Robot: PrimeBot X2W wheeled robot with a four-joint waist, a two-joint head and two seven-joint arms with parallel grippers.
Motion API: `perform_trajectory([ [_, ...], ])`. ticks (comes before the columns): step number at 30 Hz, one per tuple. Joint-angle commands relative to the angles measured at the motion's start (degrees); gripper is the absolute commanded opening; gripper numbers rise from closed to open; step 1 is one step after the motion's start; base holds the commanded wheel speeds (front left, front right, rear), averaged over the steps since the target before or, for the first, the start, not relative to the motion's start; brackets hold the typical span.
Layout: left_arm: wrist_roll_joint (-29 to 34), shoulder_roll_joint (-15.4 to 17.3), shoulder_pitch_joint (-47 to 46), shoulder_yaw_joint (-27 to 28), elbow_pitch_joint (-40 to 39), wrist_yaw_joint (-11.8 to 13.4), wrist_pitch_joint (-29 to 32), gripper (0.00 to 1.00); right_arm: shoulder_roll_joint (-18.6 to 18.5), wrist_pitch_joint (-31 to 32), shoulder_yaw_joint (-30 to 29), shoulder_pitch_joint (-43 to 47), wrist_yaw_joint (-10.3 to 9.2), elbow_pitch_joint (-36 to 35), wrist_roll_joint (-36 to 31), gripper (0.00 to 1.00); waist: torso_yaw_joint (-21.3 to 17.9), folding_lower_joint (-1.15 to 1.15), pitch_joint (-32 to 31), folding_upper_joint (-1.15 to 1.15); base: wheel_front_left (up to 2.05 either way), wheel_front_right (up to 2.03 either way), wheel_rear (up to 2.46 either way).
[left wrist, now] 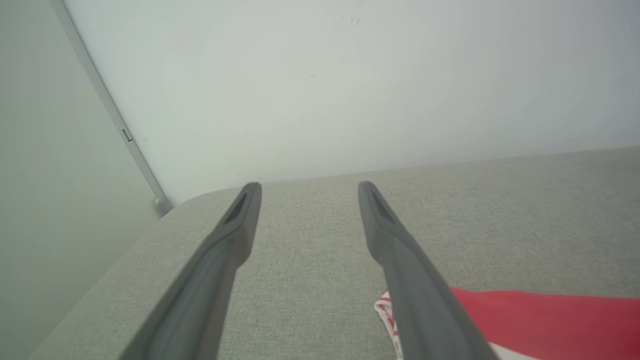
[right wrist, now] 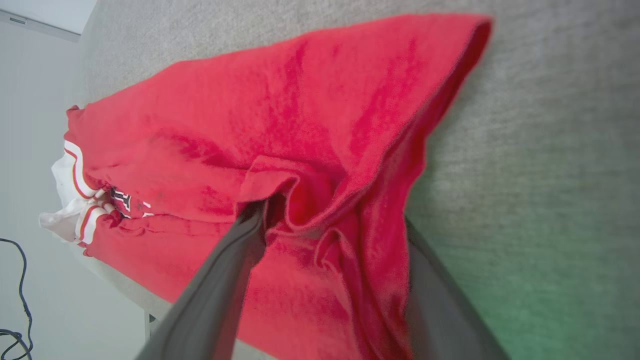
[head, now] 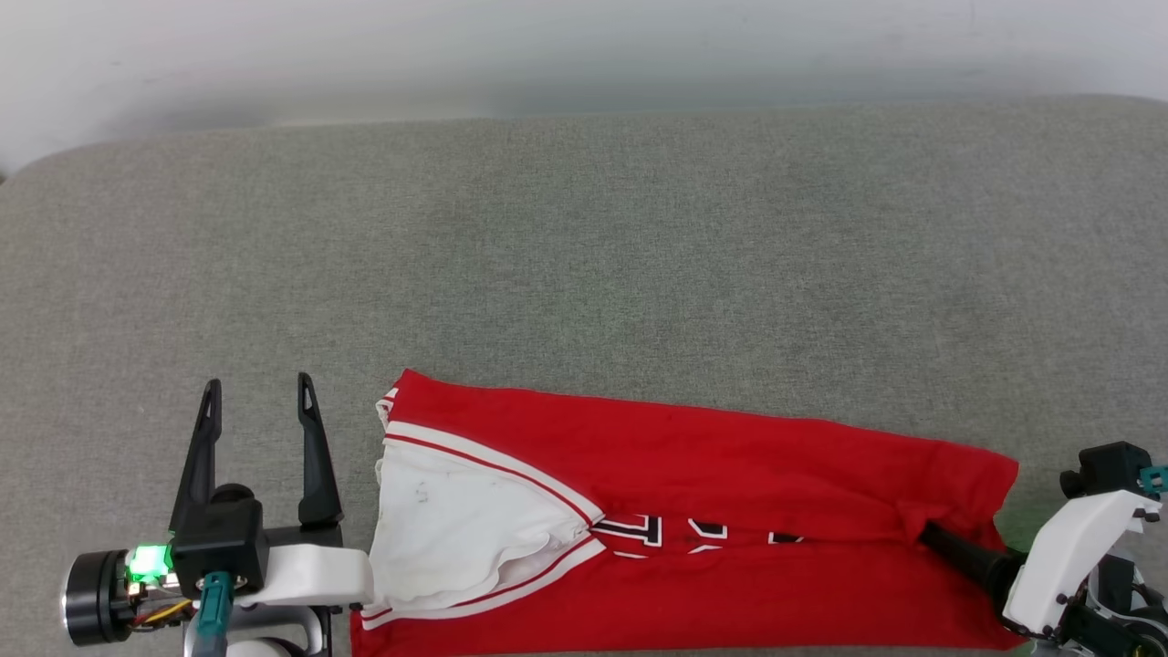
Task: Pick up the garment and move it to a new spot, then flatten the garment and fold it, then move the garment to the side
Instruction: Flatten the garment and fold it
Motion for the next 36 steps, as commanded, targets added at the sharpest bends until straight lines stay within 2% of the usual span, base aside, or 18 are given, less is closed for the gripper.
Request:
perform_trajectory([
  [1,0.3,-0.2,0.5,0.2,0.1,-0.2,-0.2,1.00,3.7,1.7,3.2,1.9,-0.03,0.9,0.2,0.03,0.0,0.00,-0.1,0.00,0.00,0.00,0.00],
  [4,3.5,-3.4,2.1,2.9,0.6,-2.0,-0.2,1.00,2.2,1.4,3.0,0.6,-0.05,0.9,0.5,0.00,-0.1,0.00,-0.7,0.00,0.00,0.00,0.00],
  [5,3.5,-3.4,2.1,2.9,0.6,-2.0,-0.2,1.00,2.2,1.4,3.0,0.6,-0.05,0.9,0.5,0.00,-0.1,0.00,-0.7,0.00,0.00,0.00,0.00],
  [11,7.4,-6.7,3.9,5.5,0.5,-4.2,-0.2,1.00,-3.1,-0.1,0.7,-0.5,-0.05,-0.4,1.8,0.00,-0.3,0.00,-2.4,0.00,0.00,0.00,0.00],
  [19,10.2,-8.9,6.3,7.2,0.3,-6.7,-0.2,1.00,-12.0,0.5,-1.8,1.1,-0.04,1.5,1.2,0.00,-0.1,0.00,-4.7,0.00,0.00,0.00,0.00],
  [23,11.1,-9.7,7.5,7.5,0.3,-7.3,-0.2,1.00,-15.0,2.6,-1.6,1.9,-0.04,0.5,0.6,0.00,0.1,0.00,-5.6,0.00,0.00,0.00,0.00],
  [29,12.0,-10.5,8.6,8.0,-0.4,-7.7,-0.2,1.00,-15.7,6.7,-0.3,1.7,-0.03,-9.3,-0.1,0.00,0.2,0.00,-6.1,0.00,0.00,0.00,0.00],
  [36,12.6,-11.2,8.1,8.2,-1.0,-8.0,-0.2,1.00,-11.1,10.5,2.4,-2.4,-0.03,-21.7,-4.5,0.00,0.7,0.00,-4.9,0.00,0.00,0.00,0.00],
])
